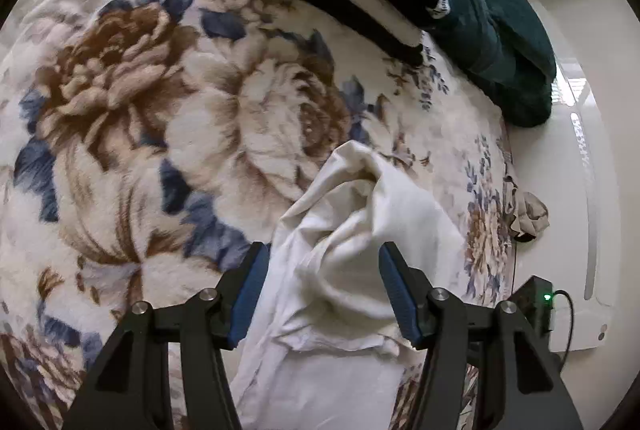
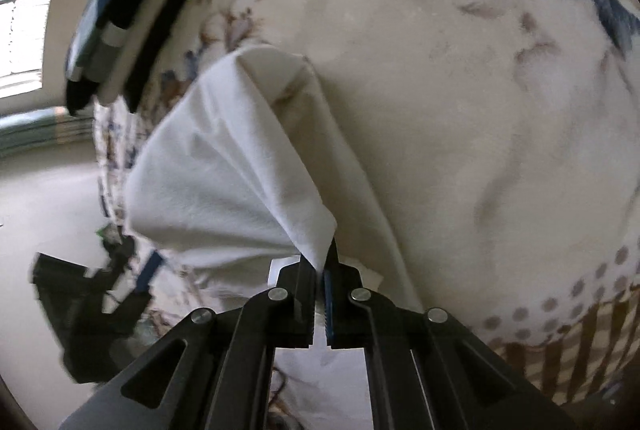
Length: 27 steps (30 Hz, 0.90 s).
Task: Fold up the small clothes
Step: 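Fold the hem end over with the right tool while the left tool holds the shirt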
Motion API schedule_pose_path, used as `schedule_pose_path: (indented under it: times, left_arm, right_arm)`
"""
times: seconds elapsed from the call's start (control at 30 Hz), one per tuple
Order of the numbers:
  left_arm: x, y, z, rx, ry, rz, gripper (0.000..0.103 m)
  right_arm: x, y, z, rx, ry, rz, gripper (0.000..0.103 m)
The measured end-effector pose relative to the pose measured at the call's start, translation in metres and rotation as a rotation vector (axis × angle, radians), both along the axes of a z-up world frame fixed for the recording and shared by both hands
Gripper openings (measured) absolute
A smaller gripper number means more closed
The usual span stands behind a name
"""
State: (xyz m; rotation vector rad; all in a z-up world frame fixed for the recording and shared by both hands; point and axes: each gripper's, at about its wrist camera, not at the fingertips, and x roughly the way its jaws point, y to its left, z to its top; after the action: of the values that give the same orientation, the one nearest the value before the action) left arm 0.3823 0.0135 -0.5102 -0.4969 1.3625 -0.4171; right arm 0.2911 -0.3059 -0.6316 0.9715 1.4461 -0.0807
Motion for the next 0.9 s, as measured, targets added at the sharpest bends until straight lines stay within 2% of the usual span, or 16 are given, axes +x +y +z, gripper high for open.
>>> schedule_pose_path:
  times: [0.13, 0.27, 0.3, 0.33, 0.37, 0.47, 0.57, 0.63, 0.7, 0.83, 0.9]
  left_arm:
    - [0.004, -0.009, 0.001, 0.005, -0.024, -0.044, 0.055]
    - [0.005, -0.030, -0.021, 0.052, -0.006, -0.155, 0.053]
    - [0.003, -0.032, -0.023, 0.038, -0.013, -0.156, 0.042]
    - [0.002, -0.033, -0.021, 0.019, -0.037, -0.144, 0.009]
    - [0.001, -0.034, -0.018, 0.010, -0.053, -0.149, 0.004]
    - [-0.006, -0.032, 0.001, -0.026, -0.091, -0.134, 0.003]
    - [-0.015, -0.023, 0.011, -0.085, -0.017, -0.079, 0.003]
    - [-0.020, -0.017, 0.010, -0.094, 0.043, -0.048, 0.003]
    - [-0.024, -0.015, 0.004, -0.079, 0.086, -0.035, 0.003]
    - [-0.031, -0.027, -0.033, 0.096, 0.129, -0.134, 0.004]
    - [-0.032, -0.031, -0.053, 0.103, 0.184, -0.167, 0.008]
  right_arm:
    - [0.003, -0.001, -0.002, -0.020, 0.013, 0.000, 0.003]
    - [0.009, 0.003, 0.004, -0.018, -0.007, 0.006, 0.003]
    - [0.010, 0.004, 0.005, -0.018, -0.007, 0.006, 0.003]
    - [0.010, 0.004, 0.005, -0.017, -0.009, 0.005, 0.003]
    - [0.011, 0.003, 0.007, -0.018, -0.011, 0.002, 0.003]
    - [0.009, 0.000, 0.013, -0.011, -0.028, -0.009, 0.003]
    - [0.006, -0.003, 0.021, 0.003, -0.036, -0.013, 0.003]
    - [0.001, -0.005, 0.025, 0.009, -0.033, -0.012, 0.003]
    - [-0.004, -0.007, 0.024, 0.010, -0.006, -0.008, 0.003]
    - [-0.010, -0.005, 0.014, -0.018, 0.047, 0.030, 0.003]
    - [-0.010, -0.001, -0.001, -0.010, 0.101, 0.052, 0.003]
